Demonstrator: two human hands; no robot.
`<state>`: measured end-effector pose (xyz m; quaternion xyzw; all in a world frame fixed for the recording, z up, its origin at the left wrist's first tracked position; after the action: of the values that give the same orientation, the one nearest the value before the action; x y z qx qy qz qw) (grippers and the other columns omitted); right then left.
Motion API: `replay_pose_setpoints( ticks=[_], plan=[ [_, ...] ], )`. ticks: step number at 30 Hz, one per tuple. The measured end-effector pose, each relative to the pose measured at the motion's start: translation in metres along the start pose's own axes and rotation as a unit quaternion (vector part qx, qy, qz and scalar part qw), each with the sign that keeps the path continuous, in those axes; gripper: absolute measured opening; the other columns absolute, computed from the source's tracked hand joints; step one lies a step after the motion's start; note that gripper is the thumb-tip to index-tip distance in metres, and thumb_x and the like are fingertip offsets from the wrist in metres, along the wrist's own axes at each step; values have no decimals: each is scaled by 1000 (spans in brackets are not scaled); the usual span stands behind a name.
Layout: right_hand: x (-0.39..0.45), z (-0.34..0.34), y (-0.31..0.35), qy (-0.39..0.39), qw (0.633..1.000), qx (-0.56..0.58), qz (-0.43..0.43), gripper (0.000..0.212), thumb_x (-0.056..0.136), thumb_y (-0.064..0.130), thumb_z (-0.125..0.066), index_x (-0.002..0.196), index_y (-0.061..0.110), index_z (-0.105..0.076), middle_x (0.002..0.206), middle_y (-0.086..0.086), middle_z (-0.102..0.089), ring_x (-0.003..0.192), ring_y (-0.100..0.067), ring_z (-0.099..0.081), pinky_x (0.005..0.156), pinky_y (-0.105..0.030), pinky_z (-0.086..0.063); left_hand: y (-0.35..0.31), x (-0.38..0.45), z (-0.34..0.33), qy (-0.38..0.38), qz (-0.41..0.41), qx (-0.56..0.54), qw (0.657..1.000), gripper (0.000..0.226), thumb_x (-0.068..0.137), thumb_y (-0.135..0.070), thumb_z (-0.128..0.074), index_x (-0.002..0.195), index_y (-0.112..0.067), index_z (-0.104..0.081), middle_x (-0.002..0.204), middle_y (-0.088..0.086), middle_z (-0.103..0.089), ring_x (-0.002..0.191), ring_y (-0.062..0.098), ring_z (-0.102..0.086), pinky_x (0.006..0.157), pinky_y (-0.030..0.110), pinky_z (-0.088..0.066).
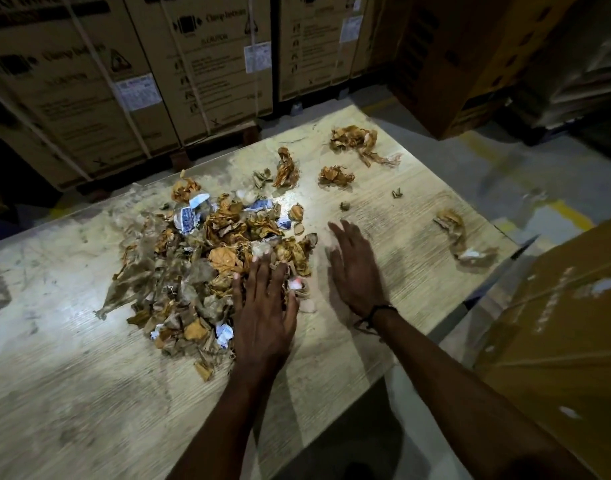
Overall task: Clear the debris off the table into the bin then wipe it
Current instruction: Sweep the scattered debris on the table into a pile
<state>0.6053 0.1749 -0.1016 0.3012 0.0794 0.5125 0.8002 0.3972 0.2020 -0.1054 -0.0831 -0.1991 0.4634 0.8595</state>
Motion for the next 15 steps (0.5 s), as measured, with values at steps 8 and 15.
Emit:
replay_pose_setpoints(
  ticks=[8, 15],
  plan=[
    [6, 119, -128, -114, 987, -92, -59, 45, 106, 33, -40, 147, 19, -54, 160, -9, -44, 150, -30, -37, 123, -52, -29, -3, 0, -1, -4, 6, 6, 1000, 61, 103, -45, -44, 158, -19, -41, 172, 5, -27, 161, 23, -18, 128, 57, -13],
    [-4, 144, -179, -130, 980, -98, -118, 55, 103, 42, -39, 148, 12, -52, 159, -15, -45, 149, -34, -38, 120, -56, -32, -7, -3, 0, -21, 0, 37, 999, 63, 99, -47, -45, 154, -16, -47, 168, 7, -34, 158, 26, -27, 129, 56, -14]
  ],
)
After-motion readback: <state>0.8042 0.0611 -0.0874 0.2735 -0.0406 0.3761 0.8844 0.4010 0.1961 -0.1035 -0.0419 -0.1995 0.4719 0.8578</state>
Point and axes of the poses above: each hand's wrist, its own x-axis towards the middle knuckle, its own z-axis out of the back of the hand, y = z × x, the point moved 2 cm from there along x, towards the middle knuckle
